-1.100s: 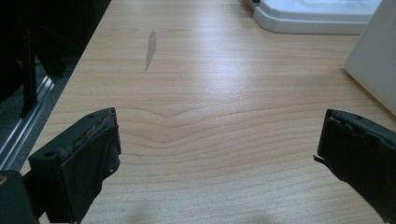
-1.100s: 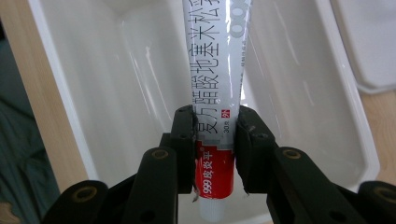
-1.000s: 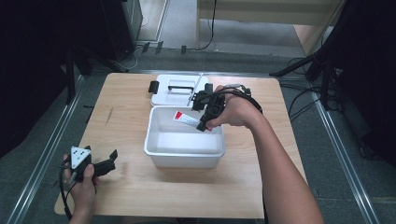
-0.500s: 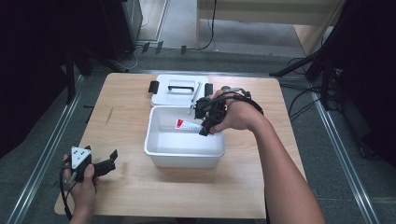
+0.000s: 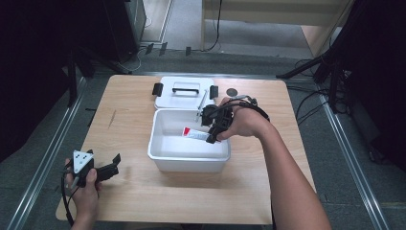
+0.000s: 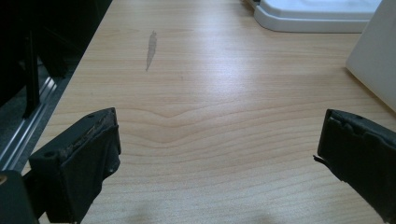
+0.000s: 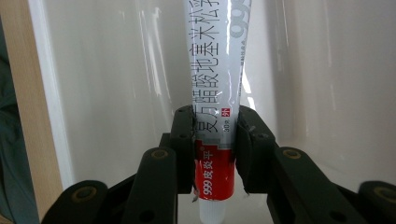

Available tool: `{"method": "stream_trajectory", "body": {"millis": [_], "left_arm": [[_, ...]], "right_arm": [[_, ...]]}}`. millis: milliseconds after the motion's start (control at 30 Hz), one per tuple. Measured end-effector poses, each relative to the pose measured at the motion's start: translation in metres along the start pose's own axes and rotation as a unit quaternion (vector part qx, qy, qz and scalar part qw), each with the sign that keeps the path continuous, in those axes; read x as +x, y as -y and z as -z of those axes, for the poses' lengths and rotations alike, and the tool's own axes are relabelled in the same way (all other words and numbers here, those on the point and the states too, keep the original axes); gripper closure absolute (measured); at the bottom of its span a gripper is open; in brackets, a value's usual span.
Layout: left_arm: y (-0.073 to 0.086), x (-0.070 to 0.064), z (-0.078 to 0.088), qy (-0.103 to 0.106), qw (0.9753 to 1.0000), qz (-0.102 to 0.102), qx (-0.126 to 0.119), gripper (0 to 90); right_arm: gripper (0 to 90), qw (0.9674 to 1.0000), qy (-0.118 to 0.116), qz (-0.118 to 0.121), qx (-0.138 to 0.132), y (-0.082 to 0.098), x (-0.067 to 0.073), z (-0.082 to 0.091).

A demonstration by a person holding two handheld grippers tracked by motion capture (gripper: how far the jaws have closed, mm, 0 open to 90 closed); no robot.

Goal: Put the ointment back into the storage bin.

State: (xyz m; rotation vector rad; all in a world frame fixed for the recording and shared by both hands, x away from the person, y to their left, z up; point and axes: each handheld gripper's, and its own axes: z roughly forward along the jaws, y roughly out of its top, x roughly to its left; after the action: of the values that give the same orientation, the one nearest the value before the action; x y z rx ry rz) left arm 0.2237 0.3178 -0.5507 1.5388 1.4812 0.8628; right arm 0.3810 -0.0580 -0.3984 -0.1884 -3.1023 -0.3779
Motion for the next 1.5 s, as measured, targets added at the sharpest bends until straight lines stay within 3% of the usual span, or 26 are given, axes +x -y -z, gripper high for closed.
{"method": "stream_trajectory", "body": {"millis": [533,933,1500], "left_arm": [[0.000,0.000,0.000,0.001,1.0000,0.001,0.001,0.0],[0.000,0.001,0.000,0.001,1.0000,0.003,0.000,0.0],[0.000,0.001,0.000,0.002,1.0000,0.003,0.002,0.0]], "right_arm": [[71.9,0.9977,-0.011,0.013,0.066,-0.008,0.003,-0.034],[71.9,0.9942,-0.013,0.007,0.106,-0.015,0.003,-0.048],[71.7,0.9913,-0.016,0.020,0.129,-0.017,0.006,-0.059]]}}
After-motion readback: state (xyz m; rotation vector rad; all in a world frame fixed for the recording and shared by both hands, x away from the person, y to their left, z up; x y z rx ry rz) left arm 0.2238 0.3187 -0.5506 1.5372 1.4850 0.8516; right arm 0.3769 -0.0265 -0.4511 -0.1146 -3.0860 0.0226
